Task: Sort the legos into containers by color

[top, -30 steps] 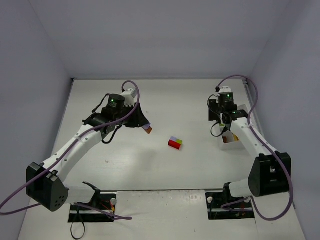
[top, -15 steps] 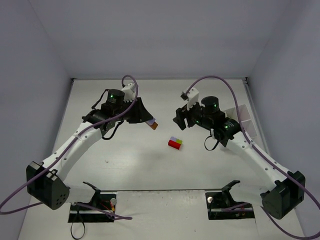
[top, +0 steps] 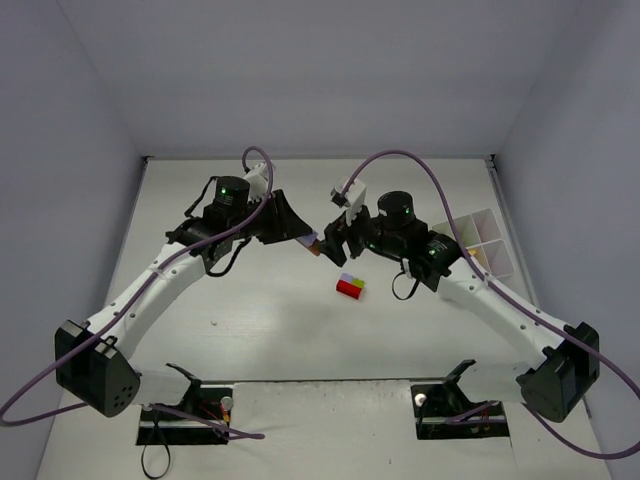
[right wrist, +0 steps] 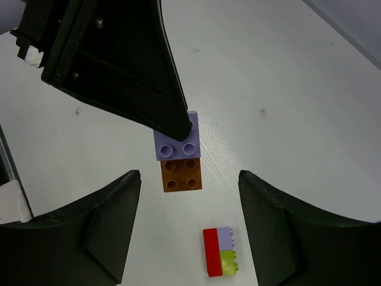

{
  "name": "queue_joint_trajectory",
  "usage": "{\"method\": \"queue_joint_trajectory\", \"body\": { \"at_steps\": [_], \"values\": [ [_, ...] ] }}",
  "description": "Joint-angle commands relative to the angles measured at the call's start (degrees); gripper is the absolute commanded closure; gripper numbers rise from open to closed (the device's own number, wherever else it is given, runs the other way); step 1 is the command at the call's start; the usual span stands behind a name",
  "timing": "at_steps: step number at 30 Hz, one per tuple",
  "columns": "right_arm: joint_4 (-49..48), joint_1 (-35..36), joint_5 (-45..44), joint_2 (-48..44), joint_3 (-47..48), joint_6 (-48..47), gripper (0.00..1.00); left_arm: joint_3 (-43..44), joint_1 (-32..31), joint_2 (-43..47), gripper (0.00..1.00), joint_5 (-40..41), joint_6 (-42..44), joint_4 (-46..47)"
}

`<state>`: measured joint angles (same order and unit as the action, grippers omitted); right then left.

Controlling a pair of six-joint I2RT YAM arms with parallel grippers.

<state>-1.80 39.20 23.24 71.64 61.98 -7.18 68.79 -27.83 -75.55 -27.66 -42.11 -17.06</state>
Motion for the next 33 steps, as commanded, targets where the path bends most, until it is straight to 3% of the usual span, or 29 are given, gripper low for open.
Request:
{"method": "queue_joint_trajectory", "body": {
  "at_steps": [1, 11, 20, 26, 27, 30, 33],
  "values": [
    [-5.8, 1.0, 1.4, 1.2, 3.1, -0.2, 0.37, 2.4, 0.1, 0.2, 0.94, -2.0, -2.2, 5.3],
    [-7.3, 2.3, 0.7, 4.0, 4.5, 0.0, 0.39, 2.3, 0.1, 0.7, 0.94, -2.4, -2.6, 5.7],
    [-8.7, 2.5, -1.0, 4.6, 4.1, 0.2, 0.50, 2.0, 0.1, 0.8, 0.94, -2.8, -2.6, 5.9],
    [-9.4, 2.5, -1.3, 5.2, 3.8, 0.8, 0.73, 1.6, 0.1, 1.1, 0.94, -2.9, -2.6, 5.8],
    [-9.6, 2.5, -1.3, 5.2, 3.5, 0.9, 0.83, 1.5, 0.1, 1.1, 0.94, -2.9, -2.6, 5.9],
    [-9.7, 2.5, -1.5, 5.3, 3.2, 0.9, 1.00, 1.2, 0.1, 1.5, 0.94, -2.8, -2.5, 5.9],
    [-9.7, 2.5, -1.9, 5.0, 2.8, 1.1, 1.00, 1.3, 0.1, 1.8, 0.87, -2.8, -2.2, 5.9]
  ]
}}
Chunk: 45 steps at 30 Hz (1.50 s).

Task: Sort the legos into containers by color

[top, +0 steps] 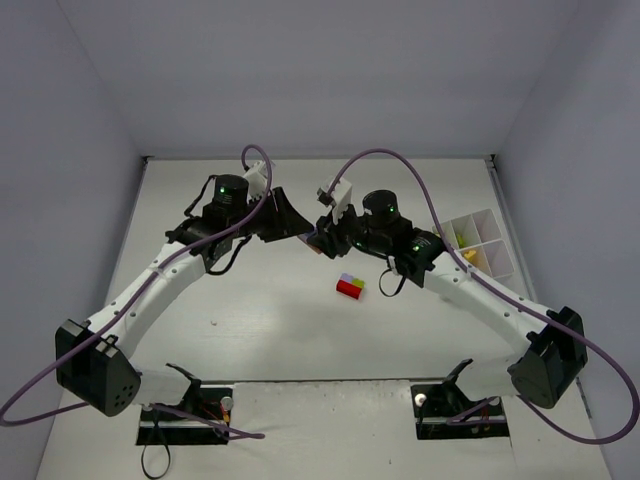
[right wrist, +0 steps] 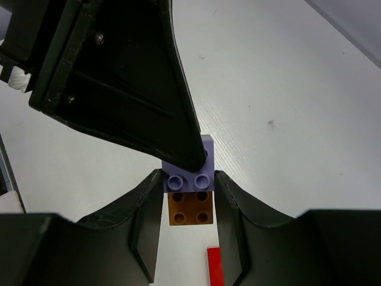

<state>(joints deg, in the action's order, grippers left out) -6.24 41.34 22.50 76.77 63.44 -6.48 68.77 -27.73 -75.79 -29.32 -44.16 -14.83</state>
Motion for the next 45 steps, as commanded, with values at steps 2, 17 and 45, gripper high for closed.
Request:
{"method": "queue_joint_trajectory", "body": {
  "at_steps": [2, 17, 45],
  "values": [
    [-5.3, 0.3, -1.7, -0.3, 0.9, 0.5, 1.00, 1.4, 0.1, 2.7, 0.59, 0.0, 1.0, 2.8],
    [-3.0, -3.0, -12.7, 1.4, 3.7, 13.8, 1.00, -11.3, 6.1, 18.1, 0.41, 9.9, 8.0, 14.4],
    [-15.9, -2.2, -15.6, 0.6, 0.8, 31.8, 1.00, -11.6, -1.5, 4.4, 0.49, 4.8, -3.0, 32.6]
  ]
}}
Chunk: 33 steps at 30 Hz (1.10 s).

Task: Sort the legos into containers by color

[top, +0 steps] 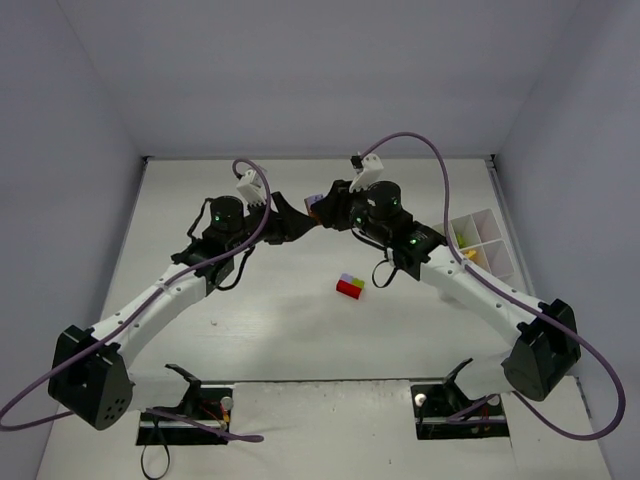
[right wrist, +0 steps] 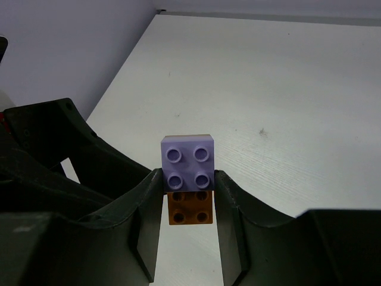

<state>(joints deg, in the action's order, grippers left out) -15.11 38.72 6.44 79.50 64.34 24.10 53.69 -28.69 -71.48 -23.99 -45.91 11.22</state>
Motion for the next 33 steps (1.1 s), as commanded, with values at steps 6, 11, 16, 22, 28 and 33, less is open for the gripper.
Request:
{"method": "queue_joint_trajectory", "body": {
  "at_steps": [6, 11, 16, 22, 28, 33],
  "values": [
    [-8.2, 0.5, 1.1, -2.3, -0.9, 1.8, 1.00, 4.8, -1.5, -2.1, 0.55, 1.6, -0.1, 5.9],
    [-8.2, 0.6, 1.4, -2.5, -1.4, 2.4, 1.00, 4.5, -2.3, -2.4, 0.64, 4.0, 1.3, 6.4],
    [-8.2, 0.9, 1.8, -2.2, -1.4, 2.5, 1.00, 5.7, -3.5, -3.4, 0.77, 6.7, 3.5, 5.0],
    [-7.0, 1.0, 1.6, -2.2, -1.1, 1.3, 1.00, 5.6, -3.8, -4.0, 0.95, 9.4, 3.5, 1.9],
    [-1.7, -0.4, -2.5, -4.7, -0.9, -2.3, 1.00, 4.9, -3.7, -4.3, 0.99, 12.7, 3.8, -3.5],
    [3.4, -5.1, -4.7, -8.0, -2.1, -3.0, 1.00, 4.5, -3.5, -5.7, 0.99, 13.4, 2.8, -5.1]
  ]
}}
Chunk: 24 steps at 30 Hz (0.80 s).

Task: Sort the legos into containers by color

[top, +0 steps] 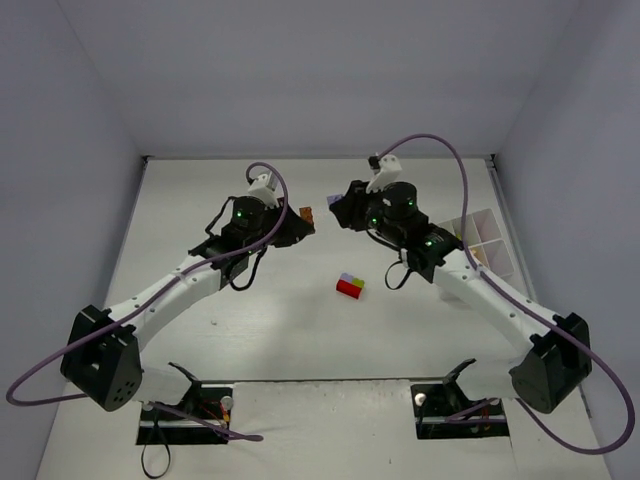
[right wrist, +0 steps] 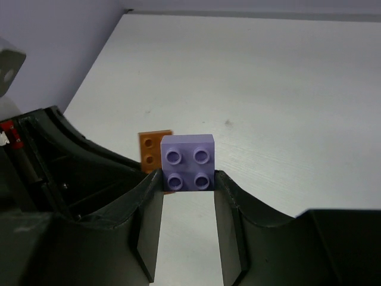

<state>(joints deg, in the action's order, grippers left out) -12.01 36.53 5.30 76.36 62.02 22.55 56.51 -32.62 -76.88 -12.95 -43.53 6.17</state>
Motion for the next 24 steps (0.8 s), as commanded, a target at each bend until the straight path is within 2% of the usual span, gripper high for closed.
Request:
{"method": "queue_joint_trajectory", "body": {
  "at_steps": [1, 3, 6, 7, 11, 16, 22, 24],
  "values": [
    [1.5, -5.0, -4.8, -6.2, -0.1, -1.9, 1.00, 1.8, 0.7, -0.5, 0.99, 2.4, 0.3, -0.2],
    [4.3, -6.9, -7.9, -7.6, -0.5, -2.8, 1.00, 1.9, 0.8, -0.7, 0.99, 2.1, 0.4, -0.9],
    [15.0, -10.1, -17.3, -10.1, -0.8, -4.0, 1.00, 3.2, 0.9, -0.8, 0.99, 2.1, 1.4, -2.9],
    [17.1, -11.9, -21.8, -11.3, -0.9, -3.5, 1.00, 3.5, 1.0, -0.7, 0.99, 2.1, 2.0, -3.6],
    [28.1, -17.2, -30.1, -14.3, -2.4, 0.4, 1.00, 6.1, 1.1, -0.2, 0.99, 1.1, 3.7, -8.7],
    [32.7, -24.5, -33.2, -16.8, -4.8, 5.0, 1.00, 9.4, 1.1, 0.6, 0.99, -0.8, 6.2, -13.2],
    [33.0, -35.0, -31.2, -16.2, -8.4, 7.9, 1.00, 12.1, 1.1, 2.1, 0.99, -2.5, 8.7, -16.8],
    [33.0, -36.3, -30.3, -15.5, -9.6, 9.5, 1.00, 12.2, 1.1, 2.6, 0.99, -3.0, 9.1, -17.2]
  ]
}}
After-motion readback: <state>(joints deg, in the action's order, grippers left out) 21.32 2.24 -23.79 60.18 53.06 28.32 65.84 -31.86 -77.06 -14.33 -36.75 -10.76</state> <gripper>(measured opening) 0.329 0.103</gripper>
